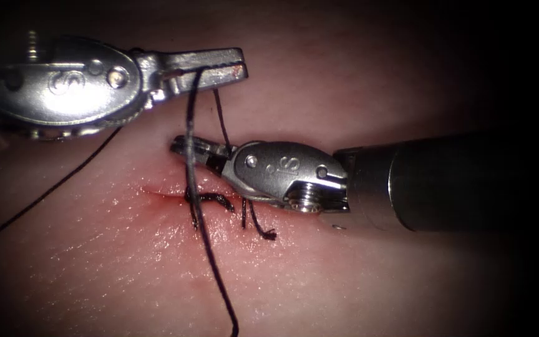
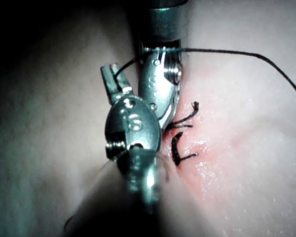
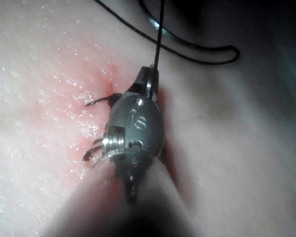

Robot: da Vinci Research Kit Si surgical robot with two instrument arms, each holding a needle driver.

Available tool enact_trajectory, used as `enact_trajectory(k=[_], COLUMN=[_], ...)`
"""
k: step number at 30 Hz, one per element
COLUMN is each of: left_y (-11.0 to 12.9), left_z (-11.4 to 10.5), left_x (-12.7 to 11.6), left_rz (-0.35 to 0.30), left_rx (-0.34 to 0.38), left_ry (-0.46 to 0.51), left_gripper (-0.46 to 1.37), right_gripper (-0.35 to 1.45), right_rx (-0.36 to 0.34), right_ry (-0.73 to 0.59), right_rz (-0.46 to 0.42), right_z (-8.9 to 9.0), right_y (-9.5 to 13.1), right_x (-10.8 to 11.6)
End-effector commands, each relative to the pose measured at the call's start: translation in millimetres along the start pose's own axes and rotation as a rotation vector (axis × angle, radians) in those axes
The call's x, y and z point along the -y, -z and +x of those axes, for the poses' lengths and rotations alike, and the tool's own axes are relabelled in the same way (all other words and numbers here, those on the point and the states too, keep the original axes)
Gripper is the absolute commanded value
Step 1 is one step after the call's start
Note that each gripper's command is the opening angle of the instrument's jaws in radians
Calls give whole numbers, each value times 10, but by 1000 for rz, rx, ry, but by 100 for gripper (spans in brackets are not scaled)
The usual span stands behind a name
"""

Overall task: Wound Closure
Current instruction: Pull up with the left white snipping the suture with the right cutter, then set the cut suture end down on the skin

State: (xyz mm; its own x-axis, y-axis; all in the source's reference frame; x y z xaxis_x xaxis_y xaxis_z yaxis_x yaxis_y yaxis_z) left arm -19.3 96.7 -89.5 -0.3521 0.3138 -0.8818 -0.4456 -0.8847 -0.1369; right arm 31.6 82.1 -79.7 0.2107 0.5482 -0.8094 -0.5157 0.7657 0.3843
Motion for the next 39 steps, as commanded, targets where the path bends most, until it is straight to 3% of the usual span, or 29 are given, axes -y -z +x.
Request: enact_trajectory(k=[1, 5, 6, 7, 9, 10, 21, 31, 39], left_y=[1, 4, 4, 5, 6, 7, 14, 22, 42], left_z=[0, -1, -1, -2, -2, -3, -9, -12, -27], left_x=[1, 3, 4, 5, 6, 7, 14, 17, 14], left_rz=[-10, -13, -11, -10, -9, -10, -1, 4, 20], left_rx=[-1, -2, -1, -1, 0, -1, 1, 3, 1], left_ry=[0, -1, -1, -2, -2, -2, -12, -14, -22], left_gripper=[-35, -35, -35, -35, -35, -35, -35, -35, -35], right_gripper=[-35, -35, -12, 55, 133, 142, 143, 143, 143], right_rx=[2, 4, 8, 8, 20, 28, 59, 67, 77], right_ry=[0, 5, 4, 3, 6, 11, 27, 40, 45], right_rz=[-6, -1, 1, -5, -37, -52, -11, -6, -16], right_z=[1, 2, 3, 3, 5, 6, -3, -13, -17], right_y=[0, 2, 3, 4, 7, 10, 51, 81, 111], right_x=[0, -3, -4, -7, -12, -16, -31, -27, -27])
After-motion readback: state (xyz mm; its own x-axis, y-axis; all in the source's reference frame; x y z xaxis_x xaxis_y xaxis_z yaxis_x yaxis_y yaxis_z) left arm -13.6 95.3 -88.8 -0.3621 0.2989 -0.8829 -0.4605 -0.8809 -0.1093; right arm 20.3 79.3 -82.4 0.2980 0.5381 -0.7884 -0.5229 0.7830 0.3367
